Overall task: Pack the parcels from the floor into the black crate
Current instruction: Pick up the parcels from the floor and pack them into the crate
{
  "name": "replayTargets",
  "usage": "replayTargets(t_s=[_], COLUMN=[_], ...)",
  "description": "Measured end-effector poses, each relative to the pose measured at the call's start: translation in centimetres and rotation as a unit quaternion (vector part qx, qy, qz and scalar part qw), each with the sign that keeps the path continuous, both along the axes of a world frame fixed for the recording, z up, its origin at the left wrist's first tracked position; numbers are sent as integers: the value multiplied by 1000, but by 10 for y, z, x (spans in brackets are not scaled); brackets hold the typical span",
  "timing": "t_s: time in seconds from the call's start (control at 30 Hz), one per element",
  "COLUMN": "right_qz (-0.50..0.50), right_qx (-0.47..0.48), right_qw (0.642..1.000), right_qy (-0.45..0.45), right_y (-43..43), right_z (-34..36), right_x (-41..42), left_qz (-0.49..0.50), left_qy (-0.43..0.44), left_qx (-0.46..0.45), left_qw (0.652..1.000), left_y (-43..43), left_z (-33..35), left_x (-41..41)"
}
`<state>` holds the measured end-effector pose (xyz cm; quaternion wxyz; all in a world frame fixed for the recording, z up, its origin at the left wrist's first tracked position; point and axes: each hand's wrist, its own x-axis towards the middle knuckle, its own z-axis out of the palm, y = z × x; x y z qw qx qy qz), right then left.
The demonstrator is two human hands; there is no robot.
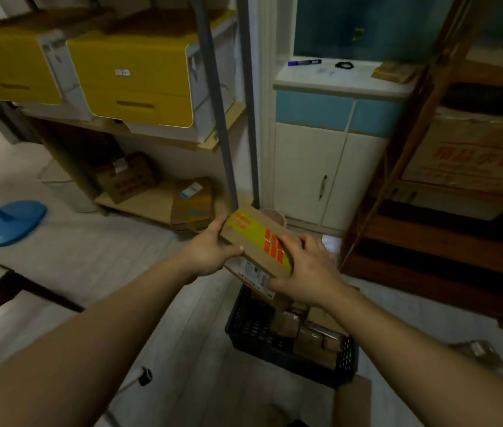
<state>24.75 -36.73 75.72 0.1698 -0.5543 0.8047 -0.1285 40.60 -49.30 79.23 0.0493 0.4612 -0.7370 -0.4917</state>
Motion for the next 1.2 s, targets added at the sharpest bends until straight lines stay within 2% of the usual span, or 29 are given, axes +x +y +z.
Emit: replayTargets(t_s=[0.17, 0.4, 0.53, 0.7, 0.77, 0.93, 1.1, 1.2], right_qz=[-43, -210, -247, -311, -318, -324, -329, -337], right_qx=[69, 83, 106, 121, 140, 158, 177, 176], right_qw=[995, 960, 947, 920, 913, 904, 893, 891], right_qy=[-59, -166, -174, -207, -214, -230, -249, -249], right_y=[-31, -53, -56, -54, -56, -67, -96, -118], right_z=[-31, -95, -135, -202, -231, -313, -403, -457], right_x=[22, 59, 63, 43, 33, 17, 13, 10], left_qz=[-74, -188, -231, -247, -237, -266, -333, -333], left_qy=[-34, -38, -81, -132, -176, -287, -327, -316], left_qx=[6, 39, 71, 34, 10, -53, -62, -68], left_qw=[997, 981, 967, 959, 955, 919, 882, 886], left_y=[-59, -98, -107, -115, -122, -144, -167, -180], left_z=[-31, -102, -145, -201, -238, -348, -452, -508], left_x=[-12, -28, -38, -58, -62, -66, -66, -69])
